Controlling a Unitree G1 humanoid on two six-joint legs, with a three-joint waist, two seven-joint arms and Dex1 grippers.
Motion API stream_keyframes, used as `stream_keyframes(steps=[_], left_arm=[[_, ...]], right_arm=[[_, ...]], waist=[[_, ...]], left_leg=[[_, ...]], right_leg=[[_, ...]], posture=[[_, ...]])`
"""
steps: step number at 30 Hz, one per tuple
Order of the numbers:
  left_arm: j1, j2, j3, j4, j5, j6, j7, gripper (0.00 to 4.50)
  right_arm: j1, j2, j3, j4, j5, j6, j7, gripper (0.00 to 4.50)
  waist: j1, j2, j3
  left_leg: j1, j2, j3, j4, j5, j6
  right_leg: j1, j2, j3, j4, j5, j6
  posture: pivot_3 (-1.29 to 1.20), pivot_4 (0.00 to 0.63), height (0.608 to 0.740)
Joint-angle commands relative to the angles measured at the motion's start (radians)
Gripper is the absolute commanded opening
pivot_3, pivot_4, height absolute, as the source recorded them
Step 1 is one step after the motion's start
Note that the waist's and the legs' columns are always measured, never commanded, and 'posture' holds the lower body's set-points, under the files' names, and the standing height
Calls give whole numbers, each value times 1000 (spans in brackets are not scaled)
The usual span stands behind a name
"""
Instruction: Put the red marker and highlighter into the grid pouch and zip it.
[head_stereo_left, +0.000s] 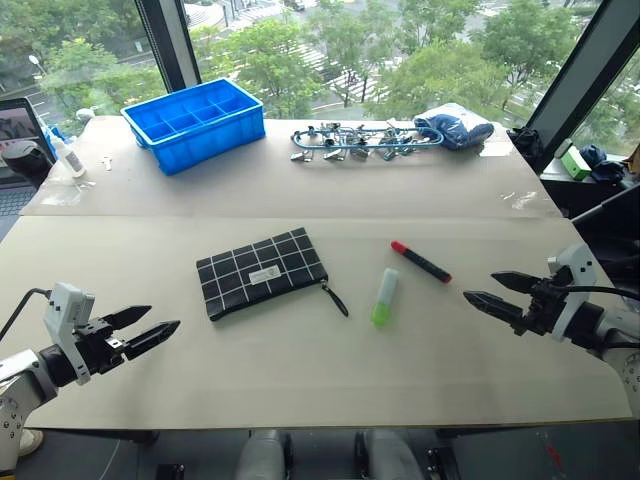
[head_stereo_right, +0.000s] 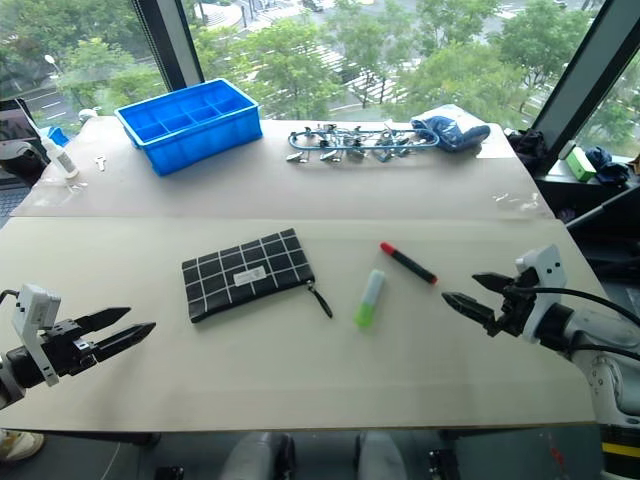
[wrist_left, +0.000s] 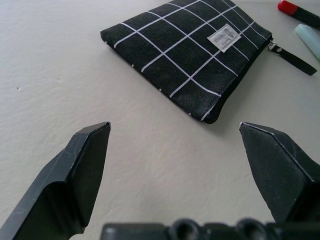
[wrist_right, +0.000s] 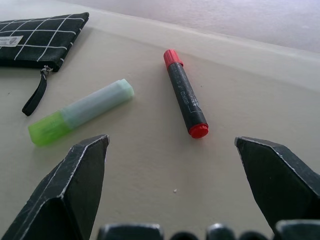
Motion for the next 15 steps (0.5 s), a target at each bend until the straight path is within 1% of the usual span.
stream_keyframes(steps=[1, 3, 5, 9, 11, 14, 15], left_arm=[[-26, -1, 12, -4, -11, -25, -13, 4459], [-70, 0, -9, 53, 11, -79, -44, 4459], [-98, 6, -43, 102, 81, -203, -83, 4459], [-107, 32, -125, 174, 253, -493, -153, 4500], [-118, 51, -161, 227, 328, -622, -173, 4500], [-155, 83, -216, 332, 450, -813, -161, 4500], [-174, 93, -235, 369, 486, -874, -155, 4500]], right_arm=[[-21, -8, 0, -6, -7, -5, 1, 4475], [-33, -6, 20, -4, -12, -2, 2, 4475], [-62, -1, 30, 7, -11, 13, -12, 4475], [-116, 20, 55, -28, 21, 45, -24, 3512], [-140, 38, 90, -68, 31, 64, -24, 2838], [-175, 69, 154, -113, 21, 73, -29, 1725], [-194, 89, 180, -129, 23, 79, -33, 1475]], waist=[[0, 0, 0], [1, 0, 0], [1, 0, 0], [-3, 0, 0], [-3, 0, 0], [-5, 0, 0], [-4, 0, 0]], left_leg=[[0, 0, 0, 0, 0, 0], [0, 0, 0, 0, 0, 0], [0, -1, 0, 0, 0, 0], [0, -2, 1, 0, 0, 0], [0, -1, 1, 0, 0, 0], [0, -1, 1, -1, 0, 0], [0, 0, 1, -1, 0, 0]], right_leg=[[0, 0, 0, 0, 0, 0], [0, 0, 0, 0, 0, 0], [0, 0, 0, 0, 0, 0], [0, 0, 0, 0, 0, 0], [0, 0, 0, -1, 0, 0], [-1, 0, 0, 0, 0, -1], [-1, 0, -1, 0, 0, -1]], posture=[[0, 150, 740], [0, 150, 740], [0, 150, 740], [0, 150, 740], [0, 150, 740], [0, 150, 740], [0, 150, 740]])
